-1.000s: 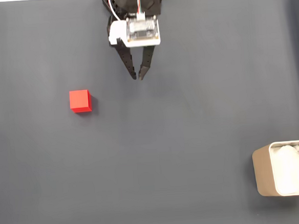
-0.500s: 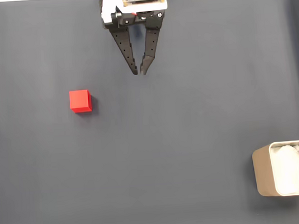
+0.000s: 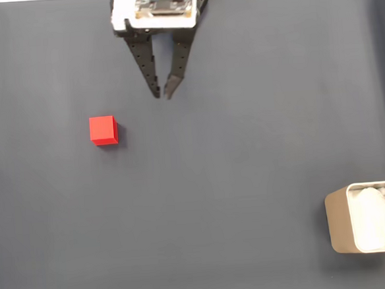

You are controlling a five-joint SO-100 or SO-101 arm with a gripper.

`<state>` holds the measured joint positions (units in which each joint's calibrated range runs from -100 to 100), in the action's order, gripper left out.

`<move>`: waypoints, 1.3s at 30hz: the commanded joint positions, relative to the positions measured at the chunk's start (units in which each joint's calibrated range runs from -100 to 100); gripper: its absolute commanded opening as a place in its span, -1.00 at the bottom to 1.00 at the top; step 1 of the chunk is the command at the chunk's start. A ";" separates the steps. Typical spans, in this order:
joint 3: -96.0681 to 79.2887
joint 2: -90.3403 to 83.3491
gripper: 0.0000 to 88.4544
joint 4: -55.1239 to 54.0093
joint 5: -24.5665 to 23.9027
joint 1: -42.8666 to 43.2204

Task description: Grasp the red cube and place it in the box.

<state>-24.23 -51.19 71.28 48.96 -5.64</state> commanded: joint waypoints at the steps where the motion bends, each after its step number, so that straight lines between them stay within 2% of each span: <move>1: 2.88 1.02 -1.00 0.36 -0.29 -2.46; 16: 3.43 4.57 -0.99 1.34 -0.54 -10.70; 26: 0.33 5.53 -0.66 1.83 -1.56 -16.95; 27: -2.41 5.87 -0.49 1.83 -0.39 -19.72; 39: -7.06 8.73 -0.18 -1.69 2.15 -22.91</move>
<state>-30.92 -42.68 72.00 50.43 -27.37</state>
